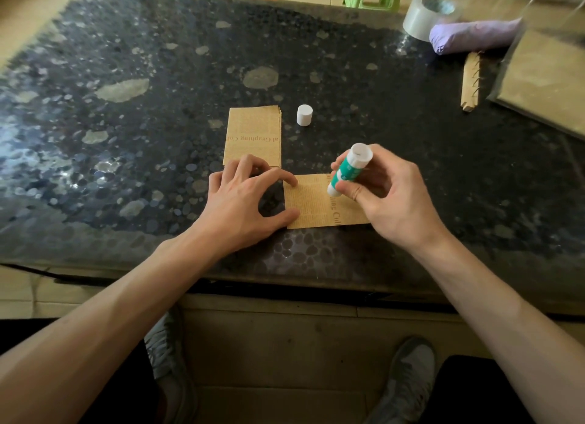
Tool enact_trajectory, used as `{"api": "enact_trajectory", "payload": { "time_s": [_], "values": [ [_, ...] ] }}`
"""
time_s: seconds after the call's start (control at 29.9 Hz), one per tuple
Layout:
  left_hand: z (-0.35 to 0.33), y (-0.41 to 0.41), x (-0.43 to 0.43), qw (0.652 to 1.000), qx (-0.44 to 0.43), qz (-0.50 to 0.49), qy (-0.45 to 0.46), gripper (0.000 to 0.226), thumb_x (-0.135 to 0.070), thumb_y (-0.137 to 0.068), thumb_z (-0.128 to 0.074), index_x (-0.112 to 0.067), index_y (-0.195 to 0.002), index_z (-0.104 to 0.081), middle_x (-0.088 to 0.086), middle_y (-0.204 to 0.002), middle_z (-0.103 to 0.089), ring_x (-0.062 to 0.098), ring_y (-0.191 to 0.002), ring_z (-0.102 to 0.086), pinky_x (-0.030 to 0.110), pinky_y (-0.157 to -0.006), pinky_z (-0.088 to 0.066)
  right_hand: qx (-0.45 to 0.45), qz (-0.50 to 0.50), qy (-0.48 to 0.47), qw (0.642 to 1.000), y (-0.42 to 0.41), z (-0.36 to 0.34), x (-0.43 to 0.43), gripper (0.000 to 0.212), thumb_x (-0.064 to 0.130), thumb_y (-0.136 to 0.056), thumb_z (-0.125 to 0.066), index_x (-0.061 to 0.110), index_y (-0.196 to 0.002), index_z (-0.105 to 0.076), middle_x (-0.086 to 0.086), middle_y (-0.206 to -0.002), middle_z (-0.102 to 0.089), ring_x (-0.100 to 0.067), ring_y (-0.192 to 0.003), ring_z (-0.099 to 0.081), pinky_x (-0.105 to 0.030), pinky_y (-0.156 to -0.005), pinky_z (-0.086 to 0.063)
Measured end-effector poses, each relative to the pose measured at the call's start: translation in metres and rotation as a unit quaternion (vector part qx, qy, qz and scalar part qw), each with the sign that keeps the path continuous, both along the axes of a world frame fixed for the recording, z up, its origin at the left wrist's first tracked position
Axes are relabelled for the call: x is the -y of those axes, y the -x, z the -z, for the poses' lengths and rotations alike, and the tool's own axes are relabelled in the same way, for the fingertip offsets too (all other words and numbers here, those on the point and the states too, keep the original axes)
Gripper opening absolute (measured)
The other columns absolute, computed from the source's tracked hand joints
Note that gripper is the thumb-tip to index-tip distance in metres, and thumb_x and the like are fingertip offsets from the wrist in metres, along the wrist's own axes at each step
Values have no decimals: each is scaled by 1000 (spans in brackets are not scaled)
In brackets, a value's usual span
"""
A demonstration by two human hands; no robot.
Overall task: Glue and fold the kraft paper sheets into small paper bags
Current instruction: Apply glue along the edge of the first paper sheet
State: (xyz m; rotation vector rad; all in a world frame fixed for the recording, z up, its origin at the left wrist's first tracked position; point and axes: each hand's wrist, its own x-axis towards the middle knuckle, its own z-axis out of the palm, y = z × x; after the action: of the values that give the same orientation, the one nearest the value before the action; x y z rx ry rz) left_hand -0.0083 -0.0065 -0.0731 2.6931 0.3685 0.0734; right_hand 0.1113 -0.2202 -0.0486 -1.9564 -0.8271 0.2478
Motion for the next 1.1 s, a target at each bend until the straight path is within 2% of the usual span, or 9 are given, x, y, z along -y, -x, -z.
{"api": "enact_trajectory", "payload": {
  "time_s": [0.2,0.33,0.43,0.6,0.77,0.9,1.0,1.1],
  "values": [
    [0,-1,0,1000,-2,0,2,55,-70,-83,-61,-55,-134,-48,-9,-138,-35,18,-138,-24,46,-114,-18,26,18,60,998,-1,11,-6,34,33,-92,-79,27,-122,-65,20,-115,-68,2,-111,-65,-23,-95,-57],
    [0,-1,0,1000,-3,-2,3,55,-69,-83,-62,-54,-135,-48,-8,-139,-35,18,-138,-23,47,-114,-18,38,34,56,997,0,10,-9,44,47,-86,-82,26,-121,-67,17,-114,-68,-2,-108,-66,-22,-89,-58],
    [0,-1,0,1000,-3,-1,3,55,-69,-84,-62,-54,-134,-48,-8,-139,-35,19,-139,-23,48,-115,-18,44,55,58,996,0,9,-9,46,46,-84,-83,27,-123,-69,18,-114,-70,-2,-106,-66,-24,-91,-58],
    [-3,0,0,1000,-8,-1,8,55,-67,-84,-64,-54,-135,-48,-7,-140,-35,20,-140,-23,49,-116,-18,43,52,60,996,0,9,-6,44,40,-82,-86,31,-120,-65,26,-112,-66,9,-107,-64,-5,-87,-50],
    [-3,0,1,1000,-5,1,10,54,-68,-84,-62,-54,-135,-48,-8,-139,-35,19,-140,-23,48,-116,-18,28,27,84,996,-2,7,-3,37,33,-87,-83,30,-119,-67,20,-115,-69,2,-110,-64,-10,-90,-48],
    [-3,1,0,1000,-5,1,9,55,-69,-84,-61,-54,-135,-48,-9,-139,-35,18,-140,-23,47,-116,-18,23,11,82,996,0,6,-1,35,30,-88,-82,29,-120,-67,19,-115,-70,-2,-113,-65,-20,-96,-54],
    [-2,1,0,1000,-3,0,7,55,-70,-83,-60,-54,-134,-49,-8,-138,-35,18,-139,-24,46,-115,-18,25,8,79,996,1,5,1,37,34,-87,-83,29,-120,-67,19,-115,-70,0,-112,-66,-25,-99,-56],
    [-1,0,0,1000,-5,1,7,55,-70,-83,-60,-55,-134,-49,-8,-139,-35,18,-139,-24,47,-115,-18,30,10,80,996,1,4,3,39,41,-84,-84,30,-117,-67,21,-113,-70,3,-108,-66,-23,-95,-57]
  ]
}}
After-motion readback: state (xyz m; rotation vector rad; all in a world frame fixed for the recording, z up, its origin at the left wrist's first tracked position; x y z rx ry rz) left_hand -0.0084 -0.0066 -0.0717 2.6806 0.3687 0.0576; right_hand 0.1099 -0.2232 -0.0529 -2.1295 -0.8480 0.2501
